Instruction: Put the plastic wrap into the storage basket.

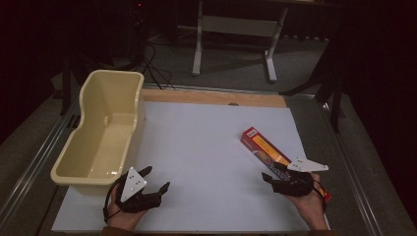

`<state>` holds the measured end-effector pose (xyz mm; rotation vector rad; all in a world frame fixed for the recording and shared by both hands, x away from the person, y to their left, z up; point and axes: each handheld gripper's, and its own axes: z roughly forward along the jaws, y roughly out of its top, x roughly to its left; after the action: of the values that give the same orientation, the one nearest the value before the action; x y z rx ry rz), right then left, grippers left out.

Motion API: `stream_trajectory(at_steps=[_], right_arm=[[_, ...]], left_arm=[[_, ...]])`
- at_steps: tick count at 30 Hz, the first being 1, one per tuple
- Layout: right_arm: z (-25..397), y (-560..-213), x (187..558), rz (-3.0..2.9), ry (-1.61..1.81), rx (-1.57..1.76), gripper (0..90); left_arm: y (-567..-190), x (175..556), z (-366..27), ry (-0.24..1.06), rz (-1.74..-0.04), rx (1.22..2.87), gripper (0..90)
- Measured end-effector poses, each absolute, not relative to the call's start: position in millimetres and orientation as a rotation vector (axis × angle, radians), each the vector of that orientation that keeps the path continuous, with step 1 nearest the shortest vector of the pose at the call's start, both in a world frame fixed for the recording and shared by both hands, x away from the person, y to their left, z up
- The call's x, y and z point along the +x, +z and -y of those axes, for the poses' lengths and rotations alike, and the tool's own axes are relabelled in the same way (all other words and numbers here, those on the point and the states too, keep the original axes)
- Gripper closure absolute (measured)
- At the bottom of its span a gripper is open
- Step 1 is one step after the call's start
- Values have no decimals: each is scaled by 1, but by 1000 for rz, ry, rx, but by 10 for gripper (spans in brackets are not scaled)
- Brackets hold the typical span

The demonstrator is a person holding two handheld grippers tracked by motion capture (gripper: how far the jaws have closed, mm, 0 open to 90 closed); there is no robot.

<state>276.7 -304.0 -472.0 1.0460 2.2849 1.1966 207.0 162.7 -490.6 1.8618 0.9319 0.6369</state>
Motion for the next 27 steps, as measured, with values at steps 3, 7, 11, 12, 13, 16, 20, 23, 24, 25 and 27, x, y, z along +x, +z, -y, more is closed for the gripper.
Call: stream_trajectory(at_steps=[3, 7, 11, 12, 13, 16, 20, 23, 24, 25, 27], right_arm=[[311, -471, 281, -2278, 1170, 1056, 348], [327, -467, 290, -2273, 1122, 1068, 348], [335, -466, 296, -2283, 1075, 1075, 339], [337, -466, 298, -2289, 1064, 1079, 333], [341, -467, 303, -2306, 1023, 1088, 321], [346, -467, 309, -2324, 977, 1094, 303], [353, -468, 318, -2355, 965, 1115, 285], [354, -469, 323, -2376, 939, 1121, 275], [354, -471, 327, -2404, 920, 1120, 266], [353, -472, 329, -2416, 908, 1122, 265], [353, -473, 332, -2425, 901, 1123, 263]], left_arm=[[-490, 206, -163, 639, -935, 1855, 246], [-490, 206, -164, 641, -934, 1851, 249], [-490, 206, -164, 639, -933, 1850, 249], [-490, 206, -164, 639, -933, 1849, 249], [-490, 206, -164, 639, -932, 1850, 249], [-490, 206, -164, 637, -933, 1847, 253], [-490, 206, -164, 636, -932, 1847, 253], [-490, 206, -164, 634, -931, 1847, 255], [-490, 206, -164, 634, -932, 1850, 255], [-490, 206, -164, 634, -932, 1850, 256], [-490, 206, -164, 634, -931, 1849, 256]])
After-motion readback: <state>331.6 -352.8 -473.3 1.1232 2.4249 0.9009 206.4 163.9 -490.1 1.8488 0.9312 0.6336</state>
